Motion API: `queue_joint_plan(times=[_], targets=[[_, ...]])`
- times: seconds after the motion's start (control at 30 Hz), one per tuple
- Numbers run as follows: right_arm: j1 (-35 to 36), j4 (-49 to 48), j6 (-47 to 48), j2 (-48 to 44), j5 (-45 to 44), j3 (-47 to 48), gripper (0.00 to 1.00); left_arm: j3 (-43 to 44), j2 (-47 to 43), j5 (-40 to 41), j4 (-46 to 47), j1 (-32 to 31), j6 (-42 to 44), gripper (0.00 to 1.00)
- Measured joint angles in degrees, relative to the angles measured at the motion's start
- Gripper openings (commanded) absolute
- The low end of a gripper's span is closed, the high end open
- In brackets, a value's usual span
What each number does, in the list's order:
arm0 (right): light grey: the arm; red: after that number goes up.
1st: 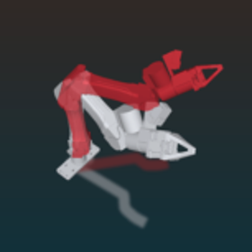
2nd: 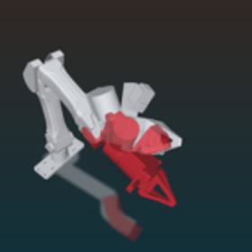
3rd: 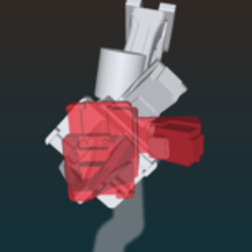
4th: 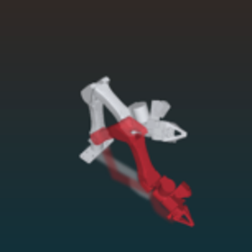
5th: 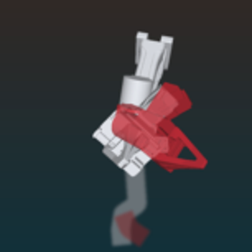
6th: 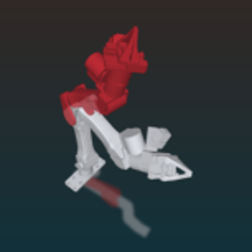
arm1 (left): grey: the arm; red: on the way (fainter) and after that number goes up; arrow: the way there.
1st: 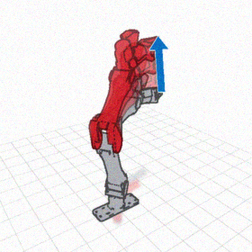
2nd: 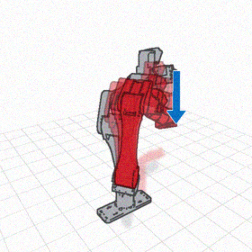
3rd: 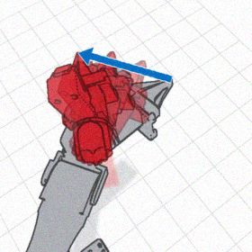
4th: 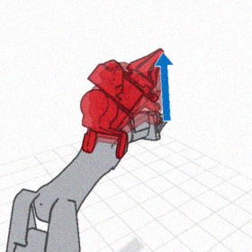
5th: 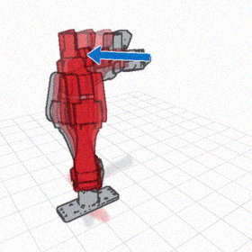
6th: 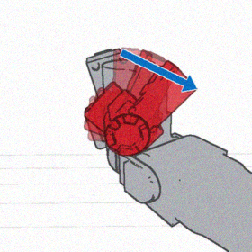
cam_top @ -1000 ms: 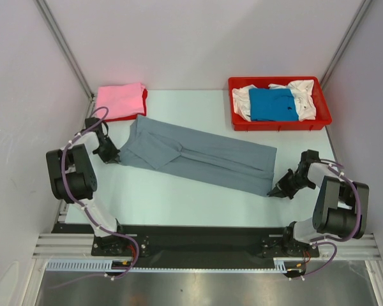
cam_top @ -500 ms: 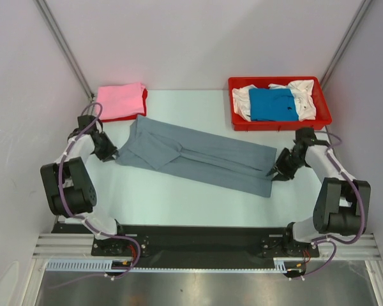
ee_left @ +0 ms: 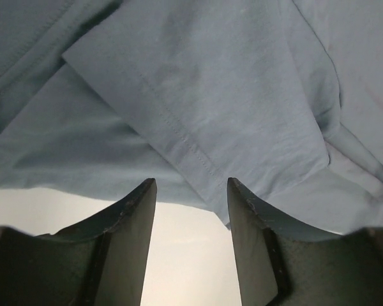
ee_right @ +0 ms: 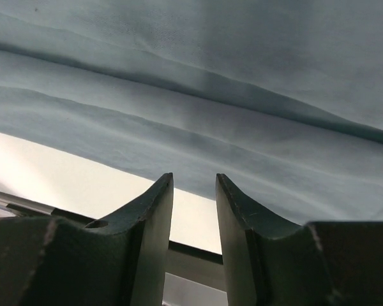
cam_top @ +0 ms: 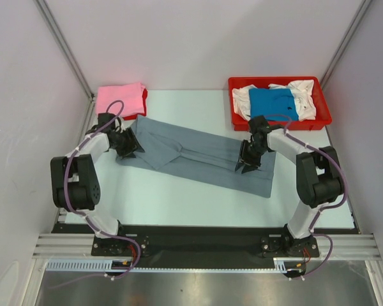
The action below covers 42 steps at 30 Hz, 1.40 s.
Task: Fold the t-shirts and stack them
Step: Fold the tshirt
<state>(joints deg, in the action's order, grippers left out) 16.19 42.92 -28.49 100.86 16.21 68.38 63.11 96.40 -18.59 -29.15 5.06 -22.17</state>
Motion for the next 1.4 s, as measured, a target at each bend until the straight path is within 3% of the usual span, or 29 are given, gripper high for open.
queue_joint_plan(times=[0.27, 0.5, 0.63, 0.93, 1.4], targets=[[3.28, -4.44, -3.28, 3.39, -0.87, 0.00, 0.39, 0.00, 3.91, -6.60, 2.38, -2.56, 0.46, 0.48], [6.05, -8.50, -9.42, 3.52, -4.50, -0.28, 0.38, 0.00, 1.03, -5.66, 4.42, -15.26, 2.93, 0.33], [5.62, -8.68, -10.36, 2.47, -7.43, -1.27, 0.38, 0.35, -0.72, -2.99, 4.52, -22.21, 4.31, 0.18], [2.62, -7.58, -9.44, -7.23, -11.65, -7.39, 0.38, 6.19, 6.49, 7.72, 2.03, -31.01, 7.28, 0.18], [1.90, -8.87, -9.01, -12.00, -12.09, -14.34, 0.37, 15.74, 17.25, 15.91, 1.73, -31.67, 7.87, 0.17]])
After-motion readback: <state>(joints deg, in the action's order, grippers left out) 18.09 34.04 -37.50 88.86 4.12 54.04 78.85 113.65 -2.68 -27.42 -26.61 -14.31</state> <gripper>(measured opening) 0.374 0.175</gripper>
